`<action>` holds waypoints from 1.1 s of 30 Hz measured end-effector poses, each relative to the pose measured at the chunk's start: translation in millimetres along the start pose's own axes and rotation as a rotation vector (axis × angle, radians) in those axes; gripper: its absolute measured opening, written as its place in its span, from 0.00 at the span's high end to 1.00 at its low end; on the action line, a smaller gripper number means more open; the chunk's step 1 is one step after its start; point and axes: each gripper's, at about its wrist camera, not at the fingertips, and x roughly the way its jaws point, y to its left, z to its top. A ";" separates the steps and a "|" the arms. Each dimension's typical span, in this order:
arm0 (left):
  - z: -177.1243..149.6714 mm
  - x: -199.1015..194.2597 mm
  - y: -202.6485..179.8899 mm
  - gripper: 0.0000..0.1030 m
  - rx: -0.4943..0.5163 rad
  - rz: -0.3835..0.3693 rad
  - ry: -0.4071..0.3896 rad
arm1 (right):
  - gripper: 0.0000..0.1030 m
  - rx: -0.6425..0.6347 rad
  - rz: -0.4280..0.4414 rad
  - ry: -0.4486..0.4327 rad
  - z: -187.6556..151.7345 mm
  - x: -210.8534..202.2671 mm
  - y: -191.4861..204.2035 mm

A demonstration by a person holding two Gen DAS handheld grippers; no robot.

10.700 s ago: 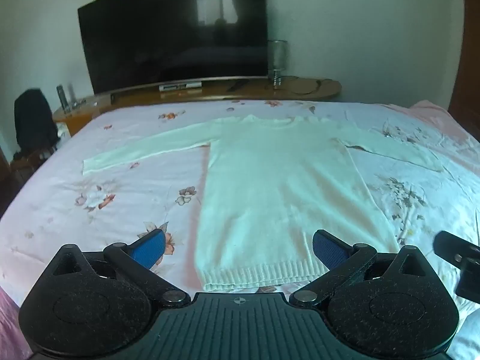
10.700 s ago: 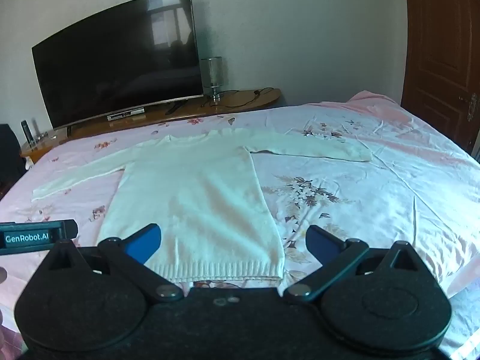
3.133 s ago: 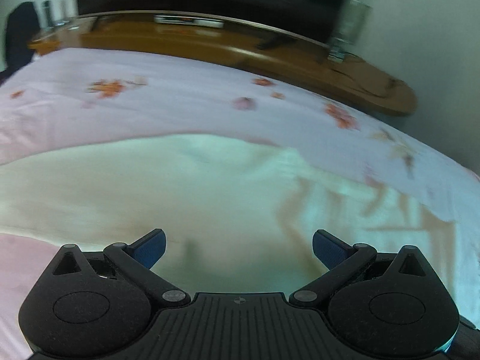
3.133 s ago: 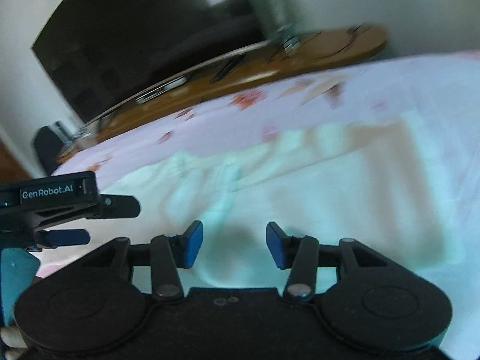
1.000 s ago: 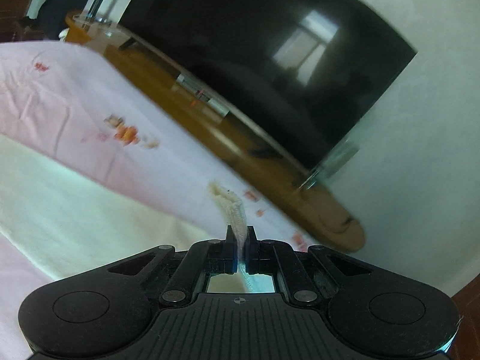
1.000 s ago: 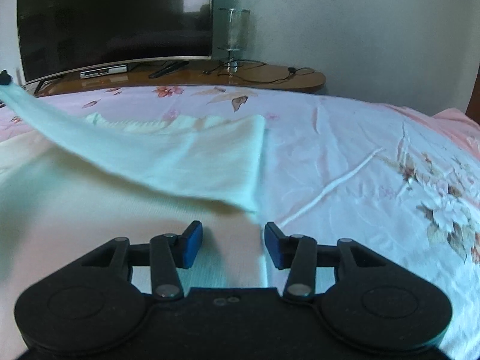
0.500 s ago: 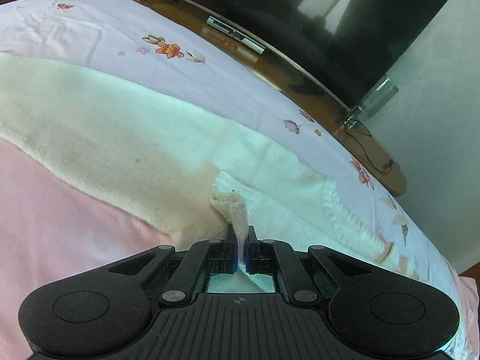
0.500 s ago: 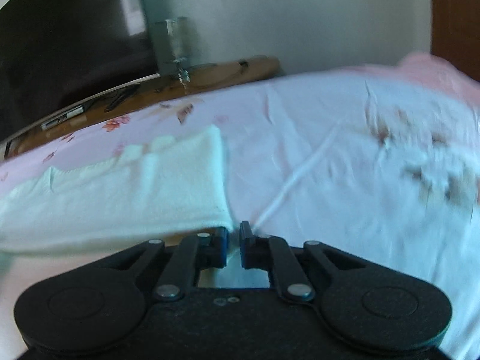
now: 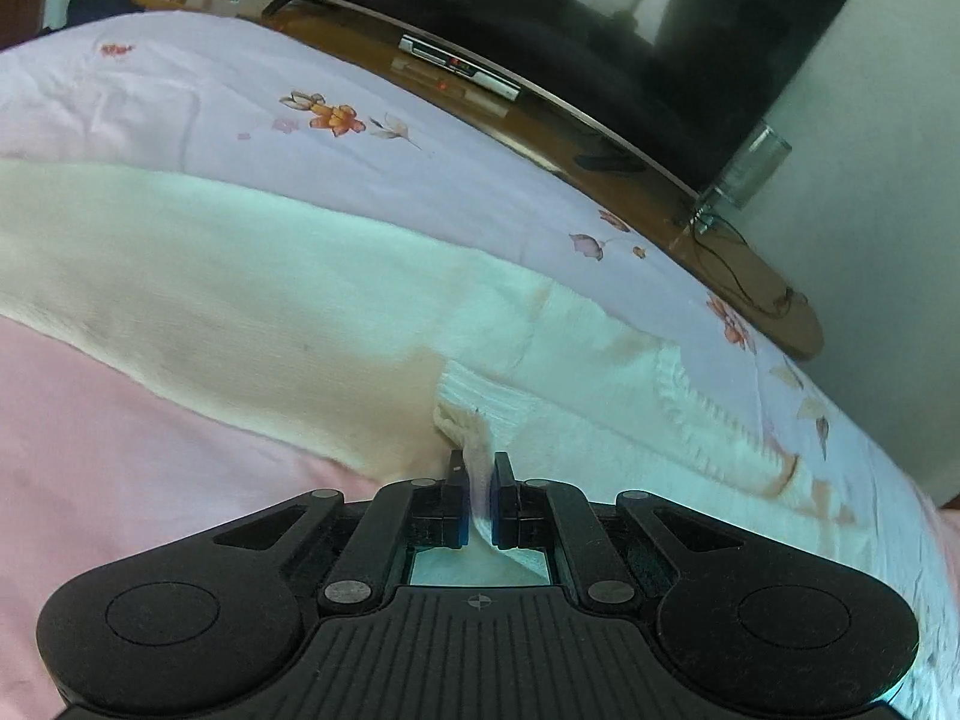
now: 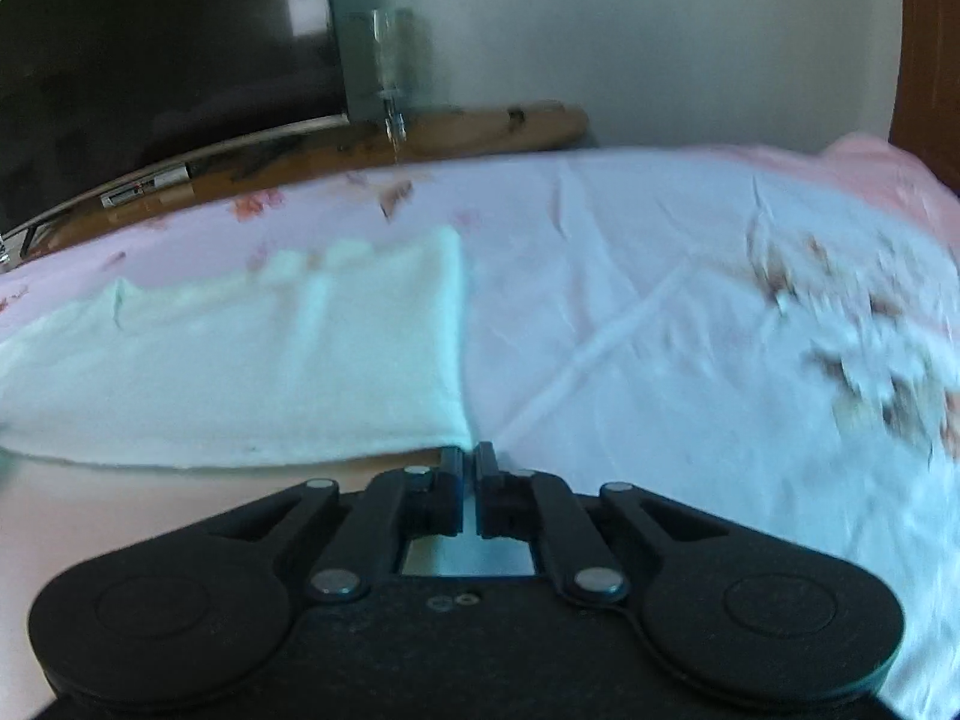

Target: Fold small clothes

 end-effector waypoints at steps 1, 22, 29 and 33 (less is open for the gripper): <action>0.1 -5.2 2.6 0.95 0.000 0.005 -0.005 | 0.96 -0.007 0.001 0.017 0.2 -1.9 -1.5; 4.7 23.6 -21.2 0.95 0.066 0.026 -0.014 | 0.92 0.111 0.137 -0.014 78.8 82.3 -2.1; 6.0 12.8 -35.7 0.95 0.123 0.066 0.003 | 0.80 0.065 0.056 -0.038 76.1 73.8 -0.8; 5.6 -5.2 -21.1 0.94 0.082 0.060 0.049 | 0.72 0.025 0.107 -0.079 73.9 39.3 15.1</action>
